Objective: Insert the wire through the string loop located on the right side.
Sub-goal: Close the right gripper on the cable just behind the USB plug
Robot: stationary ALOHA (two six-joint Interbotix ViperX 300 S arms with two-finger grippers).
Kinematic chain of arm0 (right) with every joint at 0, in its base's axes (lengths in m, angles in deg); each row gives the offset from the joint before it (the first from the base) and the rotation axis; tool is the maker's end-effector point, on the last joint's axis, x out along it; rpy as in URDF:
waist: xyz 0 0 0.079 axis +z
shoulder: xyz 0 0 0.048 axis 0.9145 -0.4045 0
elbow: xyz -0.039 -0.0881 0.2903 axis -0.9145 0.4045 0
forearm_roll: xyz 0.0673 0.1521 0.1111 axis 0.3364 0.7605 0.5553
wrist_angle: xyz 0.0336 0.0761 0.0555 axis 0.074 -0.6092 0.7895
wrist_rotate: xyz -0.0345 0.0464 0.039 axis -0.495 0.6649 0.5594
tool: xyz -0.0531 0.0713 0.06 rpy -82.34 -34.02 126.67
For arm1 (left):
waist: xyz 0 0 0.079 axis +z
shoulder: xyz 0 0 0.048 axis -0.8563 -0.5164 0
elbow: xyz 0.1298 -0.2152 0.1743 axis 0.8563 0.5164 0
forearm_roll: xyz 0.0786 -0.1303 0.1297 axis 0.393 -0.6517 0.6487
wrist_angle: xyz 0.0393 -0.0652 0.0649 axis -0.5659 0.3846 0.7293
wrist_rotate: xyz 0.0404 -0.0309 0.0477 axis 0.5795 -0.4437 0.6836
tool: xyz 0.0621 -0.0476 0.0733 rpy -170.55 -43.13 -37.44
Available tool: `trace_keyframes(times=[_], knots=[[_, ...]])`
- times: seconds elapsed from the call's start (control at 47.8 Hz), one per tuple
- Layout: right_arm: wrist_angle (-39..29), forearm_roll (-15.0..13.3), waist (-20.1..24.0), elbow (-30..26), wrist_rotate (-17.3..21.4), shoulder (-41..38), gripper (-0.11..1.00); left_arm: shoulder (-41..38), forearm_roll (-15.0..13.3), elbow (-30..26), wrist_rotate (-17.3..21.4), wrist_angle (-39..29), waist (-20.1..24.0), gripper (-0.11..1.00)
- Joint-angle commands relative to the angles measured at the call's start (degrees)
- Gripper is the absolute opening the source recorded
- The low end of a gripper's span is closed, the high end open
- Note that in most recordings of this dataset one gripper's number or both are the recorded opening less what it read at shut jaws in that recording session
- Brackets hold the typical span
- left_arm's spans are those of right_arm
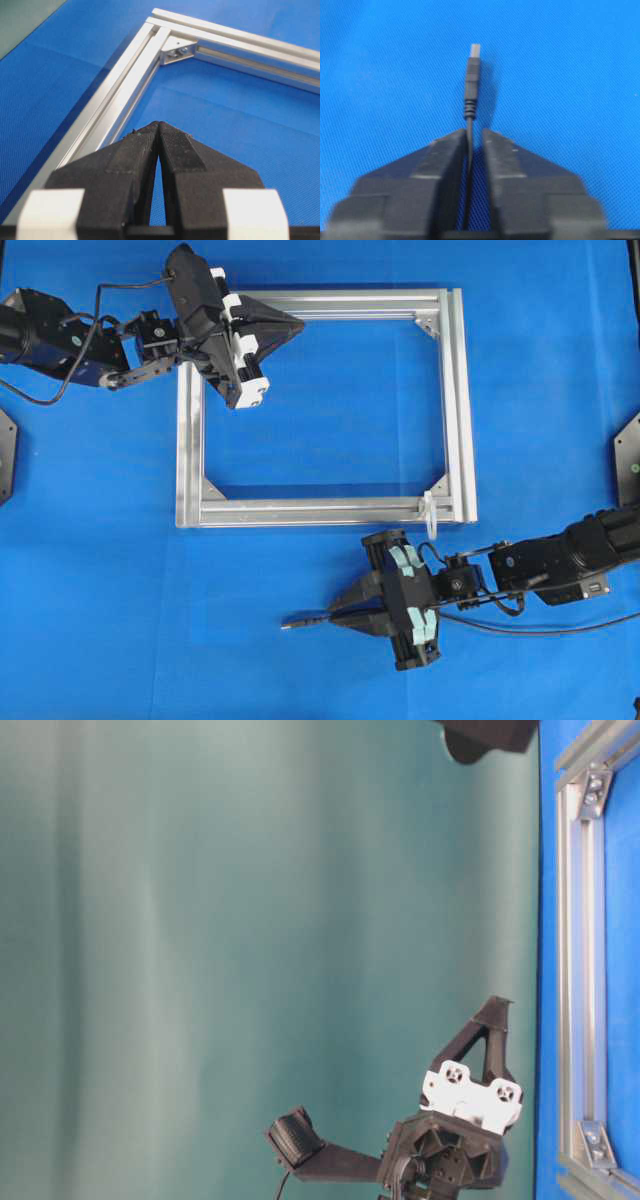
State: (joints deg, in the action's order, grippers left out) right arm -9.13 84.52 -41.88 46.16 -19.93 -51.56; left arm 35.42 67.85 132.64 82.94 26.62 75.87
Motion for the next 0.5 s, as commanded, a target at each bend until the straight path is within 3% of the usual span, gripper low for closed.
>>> trace_keyframes(times=[0.0, 0.105, 0.481], knots=[[0.09, -0.26, 0.26, -0.79, 0.0, 0.88, 0.04, 1.85, 0.18, -0.35, 0.09, 0.44, 0.18, 0.0], [0.0, -0.26, 0.26, -0.7, -0.09, 0.88, -0.02, 1.93, 0.18, -0.35, 0.0, 0.35, 0.18, 0.0], [0.0, -0.26, 0.44, -0.35, 0.0, 2.64, -0.02, 1.93, 0.18, -0.35, 0.0, 0.44, 0.18, 0.0]])
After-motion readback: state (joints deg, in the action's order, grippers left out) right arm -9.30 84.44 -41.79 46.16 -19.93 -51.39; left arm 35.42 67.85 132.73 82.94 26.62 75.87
